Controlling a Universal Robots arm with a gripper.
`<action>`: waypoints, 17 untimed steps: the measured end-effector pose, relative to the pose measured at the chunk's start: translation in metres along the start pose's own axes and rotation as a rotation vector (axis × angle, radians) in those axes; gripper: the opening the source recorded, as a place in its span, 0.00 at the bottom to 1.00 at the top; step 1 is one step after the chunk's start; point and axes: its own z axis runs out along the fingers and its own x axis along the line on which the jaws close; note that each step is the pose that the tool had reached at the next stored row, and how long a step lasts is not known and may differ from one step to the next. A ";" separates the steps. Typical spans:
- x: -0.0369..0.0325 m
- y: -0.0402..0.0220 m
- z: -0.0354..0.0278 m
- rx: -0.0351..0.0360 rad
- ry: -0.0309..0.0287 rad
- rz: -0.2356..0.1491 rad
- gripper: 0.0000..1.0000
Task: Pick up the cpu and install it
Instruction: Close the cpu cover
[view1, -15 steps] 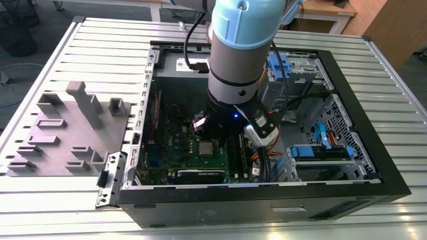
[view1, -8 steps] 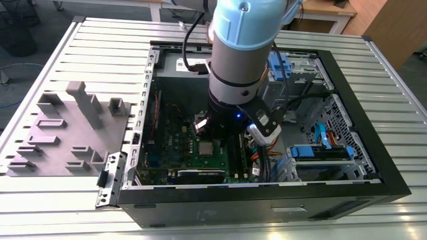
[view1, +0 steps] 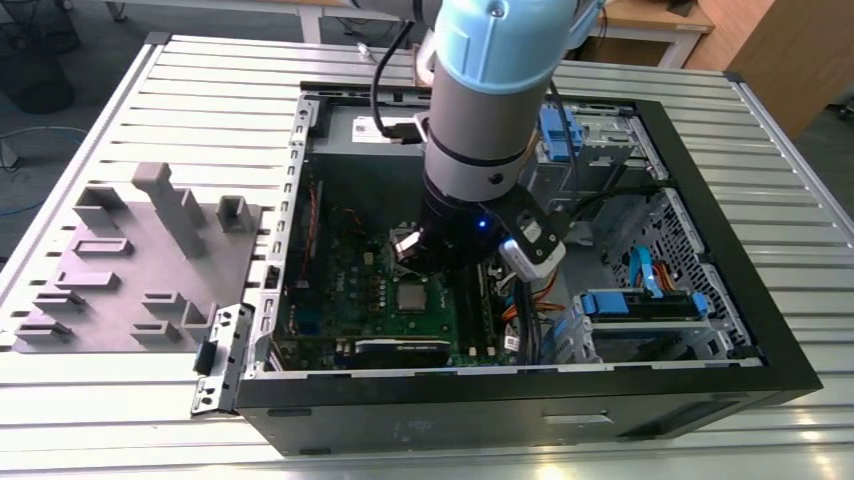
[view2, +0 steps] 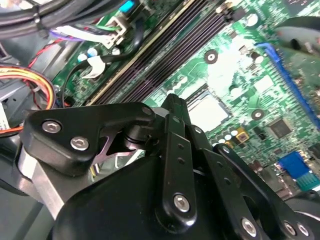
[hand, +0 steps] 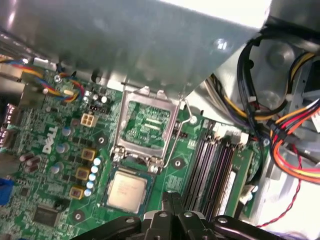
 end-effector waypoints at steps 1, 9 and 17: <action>-0.0006 0.0015 0.0002 0.0000 0.0001 -0.001 0.11; -0.0045 0.0135 0.0032 -0.0002 -0.0001 -0.018 0.11; -0.0049 0.0147 0.0056 -0.0017 -0.0014 -0.111 0.11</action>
